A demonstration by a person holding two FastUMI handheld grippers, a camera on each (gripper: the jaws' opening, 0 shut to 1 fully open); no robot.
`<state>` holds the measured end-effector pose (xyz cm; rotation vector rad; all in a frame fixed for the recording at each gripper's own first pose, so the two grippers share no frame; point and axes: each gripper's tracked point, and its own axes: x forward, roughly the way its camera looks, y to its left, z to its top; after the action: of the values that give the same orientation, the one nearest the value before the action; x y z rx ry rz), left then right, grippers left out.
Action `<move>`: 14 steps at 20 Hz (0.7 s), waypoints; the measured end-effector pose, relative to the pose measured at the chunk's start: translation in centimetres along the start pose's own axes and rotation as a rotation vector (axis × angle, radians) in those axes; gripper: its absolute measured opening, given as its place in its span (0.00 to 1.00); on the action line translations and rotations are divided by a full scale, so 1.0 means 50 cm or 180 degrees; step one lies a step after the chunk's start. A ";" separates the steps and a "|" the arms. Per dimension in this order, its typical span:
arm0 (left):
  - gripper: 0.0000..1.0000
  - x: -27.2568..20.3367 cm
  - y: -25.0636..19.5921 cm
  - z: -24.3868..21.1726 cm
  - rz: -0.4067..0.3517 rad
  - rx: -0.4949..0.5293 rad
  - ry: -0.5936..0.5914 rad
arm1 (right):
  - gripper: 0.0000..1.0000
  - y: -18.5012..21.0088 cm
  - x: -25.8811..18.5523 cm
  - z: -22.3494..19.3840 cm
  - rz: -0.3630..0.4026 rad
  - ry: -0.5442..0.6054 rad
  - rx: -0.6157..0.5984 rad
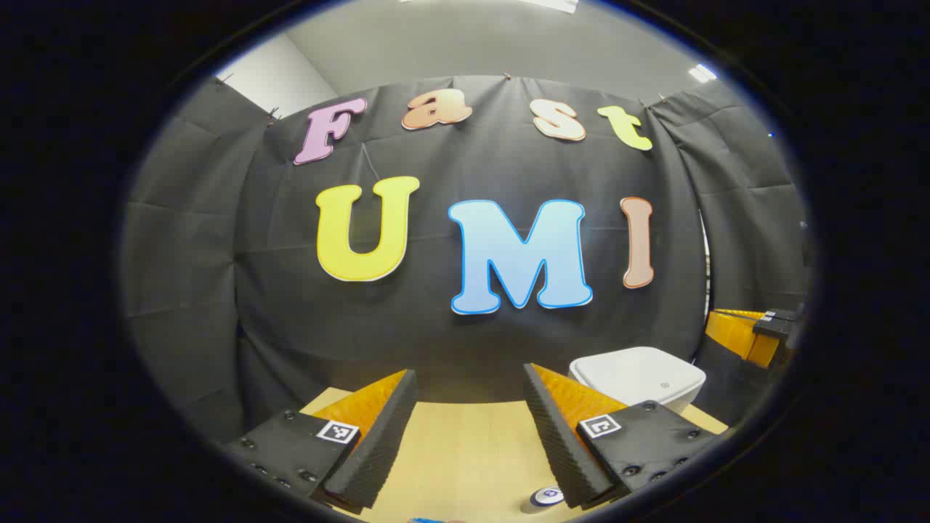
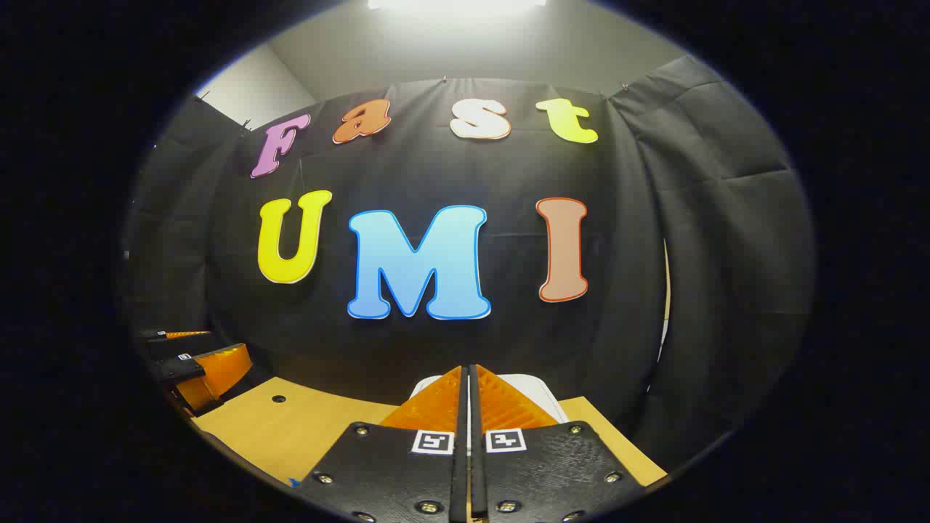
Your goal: Press the lid of the desktop garbage bin to open it, pick up the crumpled paper on the desktop and throw it into the bin, then pick up the pop can on the desktop and drop it into the bin, and finally close the garbage bin lid.
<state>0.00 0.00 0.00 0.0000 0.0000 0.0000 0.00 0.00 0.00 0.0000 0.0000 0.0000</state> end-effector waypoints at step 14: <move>0.94 -0.002 0.017 0.014 0.0115 0.0069 -0.0073 | 0.02 0.011 0.039 -0.043 0.0227 0.0222 -0.0044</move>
<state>-0.09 0.83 0.71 0.0216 -0.0228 0.0362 1.93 0.57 -2.15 -0.0137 0.0696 0.0713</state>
